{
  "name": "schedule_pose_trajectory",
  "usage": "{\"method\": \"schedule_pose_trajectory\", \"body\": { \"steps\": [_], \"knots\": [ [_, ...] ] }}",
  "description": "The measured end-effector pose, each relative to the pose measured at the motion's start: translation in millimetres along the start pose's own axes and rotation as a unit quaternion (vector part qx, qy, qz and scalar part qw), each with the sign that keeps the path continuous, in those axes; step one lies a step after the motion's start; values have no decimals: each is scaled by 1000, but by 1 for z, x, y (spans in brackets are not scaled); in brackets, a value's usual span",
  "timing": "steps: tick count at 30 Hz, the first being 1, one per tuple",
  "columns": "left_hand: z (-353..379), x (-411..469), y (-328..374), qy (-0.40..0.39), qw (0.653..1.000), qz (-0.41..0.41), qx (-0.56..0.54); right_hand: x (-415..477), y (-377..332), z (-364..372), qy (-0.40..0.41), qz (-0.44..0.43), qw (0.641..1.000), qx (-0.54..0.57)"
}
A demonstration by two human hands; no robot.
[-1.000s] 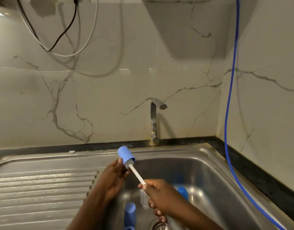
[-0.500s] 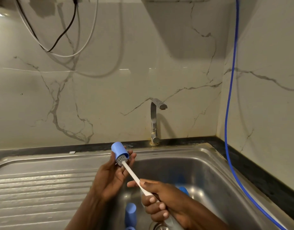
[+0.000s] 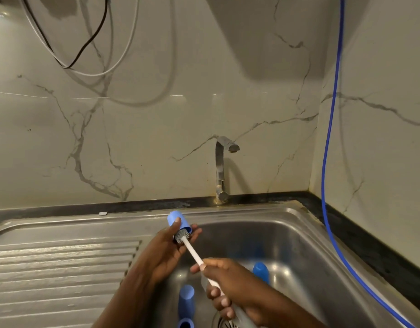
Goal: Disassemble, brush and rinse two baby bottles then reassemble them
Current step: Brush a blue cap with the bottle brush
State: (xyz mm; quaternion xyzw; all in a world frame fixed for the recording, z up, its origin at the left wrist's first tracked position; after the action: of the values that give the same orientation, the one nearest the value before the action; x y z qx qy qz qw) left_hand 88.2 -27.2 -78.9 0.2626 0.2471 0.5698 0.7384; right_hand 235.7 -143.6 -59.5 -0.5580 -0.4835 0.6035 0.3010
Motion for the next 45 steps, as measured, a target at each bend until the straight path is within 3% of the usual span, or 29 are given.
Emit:
{"method": "schedule_pose_trajectory", "body": {
  "steps": [1,3,5,8,11,13,14,20,31,40,45],
  "knots": [
    [1,-1,2,-8,1000,4,-17,-4,-5,-1,-53,35,994,88],
    [2,-1,7,-18,999,13,-40,-10,-12,-4,-118,62,978,163],
    [2,-1,11,-10,998,33,-53,-11,-14,-5,-132,71,975,164],
    [-15,3,19,49,994,80,-56,-14,-12,-6,-114,65,988,77],
    [-36,5,27,106,987,110,-51,-11,-5,-10,27,-27,995,-91],
    [-37,3,25,117,987,112,-18,-9,-2,-14,175,-124,942,-259],
    [-34,3,22,115,986,118,7,-9,-2,-14,210,-156,916,-304],
    [-17,1,13,80,974,186,105,-14,-7,-3,185,-142,900,-368],
    [2,3,-6,-23,972,153,179,-1,-15,-13,234,-168,899,-331],
    [-25,7,10,81,961,220,147,0,-2,7,184,-172,907,-339],
    [-13,8,-1,22,963,196,186,-4,-8,-7,217,-171,904,-326]
  ]
}}
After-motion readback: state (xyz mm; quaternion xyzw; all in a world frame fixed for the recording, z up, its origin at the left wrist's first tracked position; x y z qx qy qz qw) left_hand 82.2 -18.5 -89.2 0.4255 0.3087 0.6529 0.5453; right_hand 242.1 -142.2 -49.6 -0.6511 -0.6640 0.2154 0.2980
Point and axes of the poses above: each hand's wrist, its own x-axis towards the middle knuckle, its own z-axis out of the palm, y = z × x, the point moved 2 cm from there along x, towards the middle knuckle, and after that the axes turned 7 degrees about z, right-handed, at the moved point
